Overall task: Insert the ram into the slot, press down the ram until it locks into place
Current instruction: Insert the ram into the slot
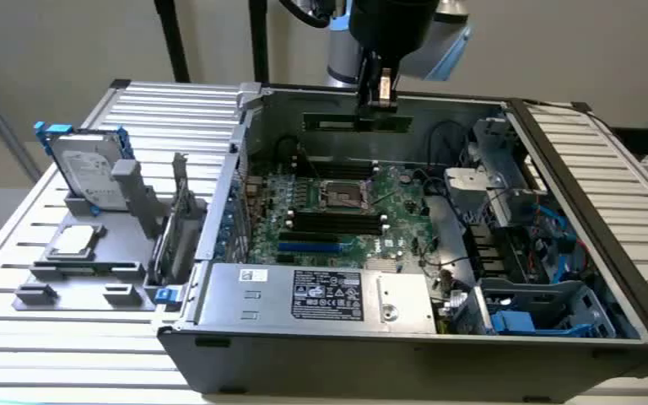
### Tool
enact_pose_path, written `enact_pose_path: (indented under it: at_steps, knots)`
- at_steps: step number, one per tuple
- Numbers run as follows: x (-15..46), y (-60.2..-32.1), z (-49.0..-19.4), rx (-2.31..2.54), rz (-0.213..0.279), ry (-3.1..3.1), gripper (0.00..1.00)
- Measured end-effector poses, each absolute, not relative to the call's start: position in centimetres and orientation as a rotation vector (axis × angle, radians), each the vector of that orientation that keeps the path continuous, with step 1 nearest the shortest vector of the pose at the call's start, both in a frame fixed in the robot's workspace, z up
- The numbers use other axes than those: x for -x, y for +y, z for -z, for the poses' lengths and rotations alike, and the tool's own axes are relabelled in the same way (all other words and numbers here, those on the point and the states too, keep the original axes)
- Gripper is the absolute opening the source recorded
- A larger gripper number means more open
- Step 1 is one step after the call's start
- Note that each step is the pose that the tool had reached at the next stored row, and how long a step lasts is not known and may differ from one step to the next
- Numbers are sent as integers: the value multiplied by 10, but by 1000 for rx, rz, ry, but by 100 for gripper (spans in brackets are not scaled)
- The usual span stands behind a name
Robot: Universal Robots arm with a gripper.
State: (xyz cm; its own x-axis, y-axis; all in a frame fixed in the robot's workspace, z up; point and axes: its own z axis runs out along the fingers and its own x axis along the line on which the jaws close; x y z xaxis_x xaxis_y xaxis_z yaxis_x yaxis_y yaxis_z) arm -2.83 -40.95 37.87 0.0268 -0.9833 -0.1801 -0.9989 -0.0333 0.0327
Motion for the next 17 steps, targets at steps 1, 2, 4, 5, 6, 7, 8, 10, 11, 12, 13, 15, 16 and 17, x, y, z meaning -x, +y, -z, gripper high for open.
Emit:
enact_pose_path:
  at_steps: [1, 2, 4, 5, 6, 7, 8, 10, 11, 12, 13, 15, 16, 17]
  knots:
    - [28, -410, -379, 2175, -233, 2110, 14]
    - [28, -410, -379, 2175, -233, 2110, 14]
    - [28, -410, -379, 2174, -234, 2109, 14]
    - [28, -410, -379, 2174, -234, 2109, 14]
    - [28, -410, -379, 2174, -234, 2109, 14]
    - [28, -410, -379, 2174, -234, 2109, 14]
    - [28, -410, -379, 2174, -234, 2109, 14]
    - [28, -410, -379, 2174, -234, 2109, 14]
    - [28, -410, -379, 2174, -235, 2109, 14]
    - [28, -410, -379, 2174, -235, 2109, 14]
    - [28, -410, -379, 2174, -235, 2109, 14]
    - [28, -410, -377, 2172, -231, 2114, 14]
    - [28, -411, -376, 2168, -229, 2119, 14]
    - [28, -411, -375, 2162, -227, 2123, 14]
